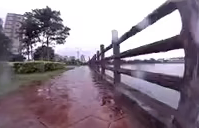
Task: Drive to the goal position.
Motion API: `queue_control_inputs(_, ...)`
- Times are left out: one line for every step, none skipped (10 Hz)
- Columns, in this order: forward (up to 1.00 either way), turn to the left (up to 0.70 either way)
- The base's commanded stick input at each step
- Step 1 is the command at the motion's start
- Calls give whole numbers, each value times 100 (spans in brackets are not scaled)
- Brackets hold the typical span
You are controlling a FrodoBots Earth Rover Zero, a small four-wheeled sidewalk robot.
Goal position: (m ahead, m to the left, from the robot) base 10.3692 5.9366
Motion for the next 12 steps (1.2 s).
queue_control_inputs(100,0)
queue_control_inputs(100,12)
queue_control_inputs(100,31)
queue_control_inputs(100,40)
queue_control_inputs(100,40)
queue_control_inputs(100,40)
queue_control_inputs(100,40)
queue_control_inputs(100,40)
queue_control_inputs(100,40)
queue_control_inputs(100,40)
queue_control_inputs(100,30)
queue_control_inputs(100,9)
